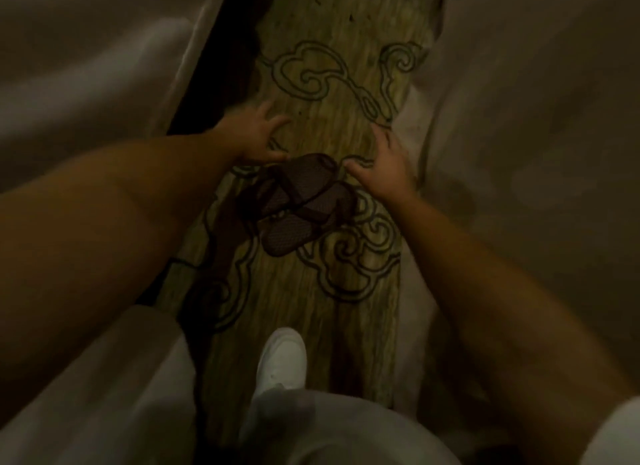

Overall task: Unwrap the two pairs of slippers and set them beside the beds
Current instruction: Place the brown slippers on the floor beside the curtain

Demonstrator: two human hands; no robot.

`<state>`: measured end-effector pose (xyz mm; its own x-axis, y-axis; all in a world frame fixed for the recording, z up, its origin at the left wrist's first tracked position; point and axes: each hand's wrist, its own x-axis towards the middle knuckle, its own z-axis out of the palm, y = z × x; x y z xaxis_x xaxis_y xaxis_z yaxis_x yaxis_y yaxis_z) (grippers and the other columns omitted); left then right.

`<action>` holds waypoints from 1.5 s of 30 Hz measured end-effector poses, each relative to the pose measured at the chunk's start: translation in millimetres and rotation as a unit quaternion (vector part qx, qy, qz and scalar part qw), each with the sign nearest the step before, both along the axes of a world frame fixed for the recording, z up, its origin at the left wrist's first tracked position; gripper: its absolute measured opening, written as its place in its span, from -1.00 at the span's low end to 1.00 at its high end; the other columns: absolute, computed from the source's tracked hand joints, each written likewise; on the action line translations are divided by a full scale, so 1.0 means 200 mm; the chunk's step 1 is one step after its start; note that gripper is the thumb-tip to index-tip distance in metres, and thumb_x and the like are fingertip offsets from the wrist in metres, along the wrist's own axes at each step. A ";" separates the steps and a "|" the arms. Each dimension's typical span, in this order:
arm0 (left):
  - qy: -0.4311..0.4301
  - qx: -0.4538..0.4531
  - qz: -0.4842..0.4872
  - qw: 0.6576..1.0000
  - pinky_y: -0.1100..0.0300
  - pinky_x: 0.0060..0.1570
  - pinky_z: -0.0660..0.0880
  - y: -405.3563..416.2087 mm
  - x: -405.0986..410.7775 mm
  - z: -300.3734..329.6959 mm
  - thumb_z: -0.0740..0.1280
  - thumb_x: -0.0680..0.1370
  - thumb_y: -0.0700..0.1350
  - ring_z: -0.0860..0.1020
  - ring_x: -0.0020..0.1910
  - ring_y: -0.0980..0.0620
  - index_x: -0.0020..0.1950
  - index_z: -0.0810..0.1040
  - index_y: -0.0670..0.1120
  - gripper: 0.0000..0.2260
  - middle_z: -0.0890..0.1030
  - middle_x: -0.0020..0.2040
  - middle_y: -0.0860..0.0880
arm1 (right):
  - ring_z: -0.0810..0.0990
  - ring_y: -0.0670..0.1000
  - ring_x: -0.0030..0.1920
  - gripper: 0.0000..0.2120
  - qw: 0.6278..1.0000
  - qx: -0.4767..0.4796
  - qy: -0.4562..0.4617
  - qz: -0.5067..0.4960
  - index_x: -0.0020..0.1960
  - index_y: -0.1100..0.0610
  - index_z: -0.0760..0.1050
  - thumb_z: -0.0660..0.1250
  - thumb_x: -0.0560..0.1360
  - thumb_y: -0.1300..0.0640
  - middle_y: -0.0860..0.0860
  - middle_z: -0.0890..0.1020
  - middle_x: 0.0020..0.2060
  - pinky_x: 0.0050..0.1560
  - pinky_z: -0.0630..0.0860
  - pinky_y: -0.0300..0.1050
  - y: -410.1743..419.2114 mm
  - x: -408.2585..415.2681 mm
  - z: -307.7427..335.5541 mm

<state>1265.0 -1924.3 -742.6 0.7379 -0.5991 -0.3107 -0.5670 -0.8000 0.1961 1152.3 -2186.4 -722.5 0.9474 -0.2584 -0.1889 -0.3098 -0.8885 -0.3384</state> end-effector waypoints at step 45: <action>0.038 0.080 0.014 0.996 -0.19 0.38 0.28 -0.04 -0.28 -0.70 0.48 0.46 0.15 0.20 0.53 -0.26 0.62 0.10 -0.03 -0.14 0.18 0.57 -0.25 | 0.35 0.37 0.40 -0.28 0.965 -0.142 0.219 -0.039 0.54 0.10 0.17 0.40 0.51 -0.11 0.26 0.33 0.44 0.27 0.39 0.33 0.47 -0.11 -0.77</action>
<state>1209.6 -1931.8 -882.7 0.7242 -0.5176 -0.4557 -0.5330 -0.8394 0.1063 1129.9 -2092.0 -877.1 0.7690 -0.4255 -0.4769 -0.4369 -0.8946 0.0937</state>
